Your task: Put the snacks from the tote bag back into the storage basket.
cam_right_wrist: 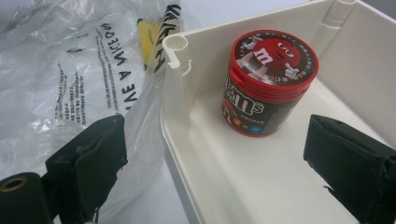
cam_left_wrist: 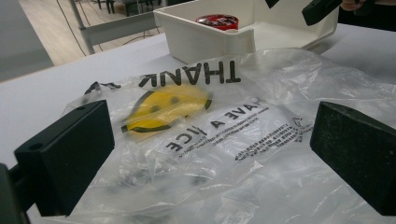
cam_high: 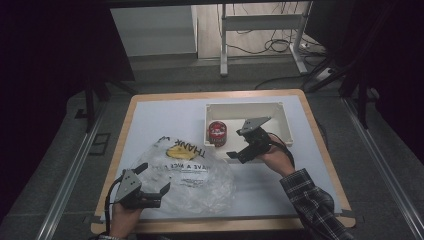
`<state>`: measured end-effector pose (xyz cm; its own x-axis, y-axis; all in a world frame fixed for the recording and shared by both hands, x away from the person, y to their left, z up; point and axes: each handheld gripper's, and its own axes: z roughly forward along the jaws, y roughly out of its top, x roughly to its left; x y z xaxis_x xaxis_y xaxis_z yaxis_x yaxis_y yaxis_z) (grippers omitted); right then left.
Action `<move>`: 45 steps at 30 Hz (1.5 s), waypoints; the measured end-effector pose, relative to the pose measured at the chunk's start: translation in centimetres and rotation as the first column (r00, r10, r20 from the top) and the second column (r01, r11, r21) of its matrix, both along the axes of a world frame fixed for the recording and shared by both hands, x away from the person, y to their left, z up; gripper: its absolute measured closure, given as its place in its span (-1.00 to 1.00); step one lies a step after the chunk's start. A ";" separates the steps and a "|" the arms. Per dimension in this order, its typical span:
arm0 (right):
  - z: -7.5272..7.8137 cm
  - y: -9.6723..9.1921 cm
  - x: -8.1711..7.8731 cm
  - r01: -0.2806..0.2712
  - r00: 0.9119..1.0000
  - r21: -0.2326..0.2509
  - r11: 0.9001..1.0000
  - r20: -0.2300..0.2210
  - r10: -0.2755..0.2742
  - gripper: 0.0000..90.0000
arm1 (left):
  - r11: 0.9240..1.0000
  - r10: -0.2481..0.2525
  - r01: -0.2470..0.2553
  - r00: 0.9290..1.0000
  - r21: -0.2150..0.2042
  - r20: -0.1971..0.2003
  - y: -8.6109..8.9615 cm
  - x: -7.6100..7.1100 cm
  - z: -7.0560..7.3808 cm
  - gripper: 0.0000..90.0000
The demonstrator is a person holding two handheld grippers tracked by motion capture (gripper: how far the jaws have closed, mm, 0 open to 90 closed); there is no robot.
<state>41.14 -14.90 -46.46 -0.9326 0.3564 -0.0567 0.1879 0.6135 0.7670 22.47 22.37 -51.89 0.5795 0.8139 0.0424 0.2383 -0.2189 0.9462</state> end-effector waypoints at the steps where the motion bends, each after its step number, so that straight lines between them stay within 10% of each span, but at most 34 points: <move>1: 0.1 0.0 -0.1 -0.001 1.000 0.003 1.000 0.000 0.001 -0.86 | 1.000 0.000 0.000 1.000 0.000 0.000 0.0 0.0 0.0 -1.00; 45: 0.7 -2.5 -2.5 0.030 0.999 0.025 0.999 0.023 -0.031 -0.86 | 1.000 0.002 -0.002 1.000 -0.001 0.003 -0.1 -0.1 0.0 -1.00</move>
<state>38.65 -17.41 -45.78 -0.9199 0.3861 -0.0688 0.1882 0.5883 0.7864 22.42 22.30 -51.88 0.5777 0.8151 0.0439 0.2356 -0.2179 0.9471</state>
